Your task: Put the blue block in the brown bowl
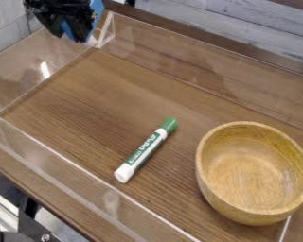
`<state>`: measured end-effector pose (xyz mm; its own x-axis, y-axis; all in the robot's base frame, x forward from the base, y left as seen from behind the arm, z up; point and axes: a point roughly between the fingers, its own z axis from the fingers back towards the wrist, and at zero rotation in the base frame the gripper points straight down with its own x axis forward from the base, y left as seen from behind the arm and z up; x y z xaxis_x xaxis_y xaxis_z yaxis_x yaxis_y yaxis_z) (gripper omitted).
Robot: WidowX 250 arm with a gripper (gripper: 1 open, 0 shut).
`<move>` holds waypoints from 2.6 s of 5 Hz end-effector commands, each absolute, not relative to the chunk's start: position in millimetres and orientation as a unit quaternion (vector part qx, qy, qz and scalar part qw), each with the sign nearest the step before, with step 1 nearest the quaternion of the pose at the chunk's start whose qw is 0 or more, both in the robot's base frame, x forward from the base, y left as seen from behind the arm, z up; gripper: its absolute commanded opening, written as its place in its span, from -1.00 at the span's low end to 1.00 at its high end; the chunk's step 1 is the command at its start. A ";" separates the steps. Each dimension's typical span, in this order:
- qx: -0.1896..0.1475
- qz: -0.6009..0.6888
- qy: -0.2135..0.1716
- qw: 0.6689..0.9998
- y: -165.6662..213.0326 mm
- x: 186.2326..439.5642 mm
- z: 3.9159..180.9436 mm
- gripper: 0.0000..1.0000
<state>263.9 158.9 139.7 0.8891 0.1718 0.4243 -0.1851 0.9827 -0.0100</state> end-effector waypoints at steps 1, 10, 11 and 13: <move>0.036 0.087 -0.253 0.963 164.3 265.5 155.9 -1.00; 0.015 -0.010 -0.194 0.981 -113.3 220.6 114.9 -1.00; 0.016 0.002 -0.178 0.984 -117.8 218.5 103.2 -1.00; 0.004 0.025 -0.149 0.989 -122.5 214.9 94.3 -1.00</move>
<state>209.9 -117.9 84.7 0.9631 0.0482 0.2647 -0.0566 0.9981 0.0242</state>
